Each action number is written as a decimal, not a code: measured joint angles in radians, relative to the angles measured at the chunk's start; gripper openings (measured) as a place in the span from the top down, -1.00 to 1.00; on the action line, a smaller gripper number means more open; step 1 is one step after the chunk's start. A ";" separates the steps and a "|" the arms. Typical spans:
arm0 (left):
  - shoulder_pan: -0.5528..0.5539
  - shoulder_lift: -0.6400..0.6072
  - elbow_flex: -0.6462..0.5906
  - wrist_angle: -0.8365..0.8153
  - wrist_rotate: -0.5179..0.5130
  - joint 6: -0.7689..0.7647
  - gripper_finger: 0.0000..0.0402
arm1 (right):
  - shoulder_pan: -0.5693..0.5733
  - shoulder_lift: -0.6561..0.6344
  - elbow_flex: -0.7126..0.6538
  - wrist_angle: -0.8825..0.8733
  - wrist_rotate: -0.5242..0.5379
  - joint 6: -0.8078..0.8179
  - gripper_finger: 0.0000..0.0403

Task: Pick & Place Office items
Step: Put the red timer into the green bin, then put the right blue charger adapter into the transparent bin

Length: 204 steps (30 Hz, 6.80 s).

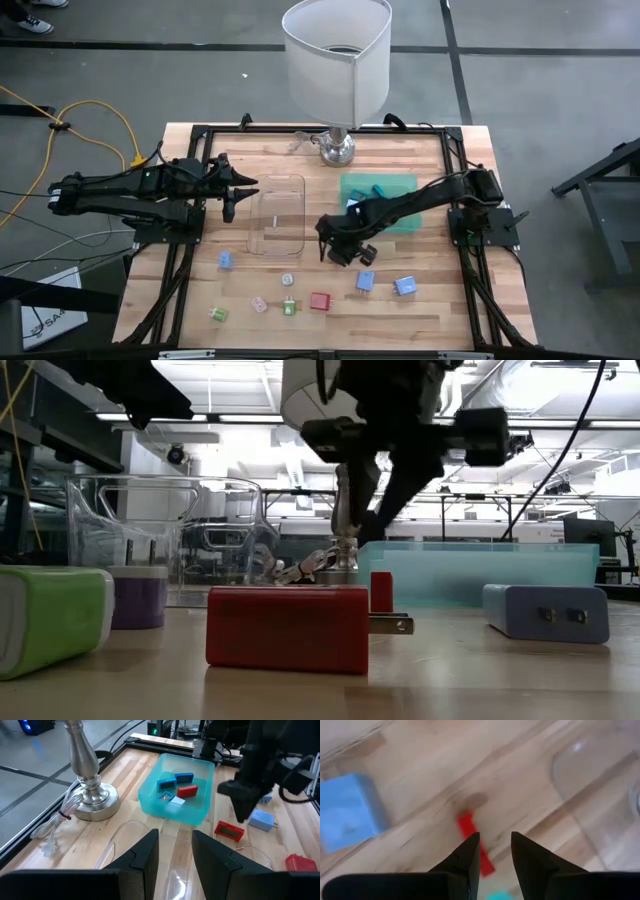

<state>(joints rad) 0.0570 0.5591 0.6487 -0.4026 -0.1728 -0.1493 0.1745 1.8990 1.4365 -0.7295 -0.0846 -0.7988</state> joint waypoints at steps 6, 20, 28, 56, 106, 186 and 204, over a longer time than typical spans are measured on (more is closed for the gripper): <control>0.000 0.000 0.000 0.000 0.000 0.000 0.45 | 0.001 0.028 -0.002 -0.009 -0.034 -0.101 0.52; 0.000 0.000 0.000 0.000 0.000 0.000 0.45 | 0.000 0.043 -0.002 -0.021 -0.049 -0.253 0.52; 0.000 0.000 0.000 0.000 0.000 0.000 0.45 | 0.000 0.057 -0.001 -0.013 -0.049 -0.279 0.52; 0.000 0.000 0.000 0.000 0.000 0.000 0.45 | -0.001 0.117 -0.002 0.001 -0.049 -0.302 0.52; 0.000 0.000 0.000 0.000 0.000 0.000 0.45 | 0.013 -0.021 0.023 0.094 -0.047 -0.098 0.76; 0.000 0.000 0.000 0.000 0.000 0.000 0.45 | -0.459 -0.121 -0.243 0.031 0.288 0.881 0.56; 0.000 0.000 0.000 0.000 0.000 0.000 0.45 | -0.459 -0.257 -0.243 0.035 0.199 0.878 0.57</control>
<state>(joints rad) 0.0566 0.5594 0.6487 -0.4023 -0.1730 -0.1493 -0.2845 1.6418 1.1939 -0.6943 0.1147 0.0792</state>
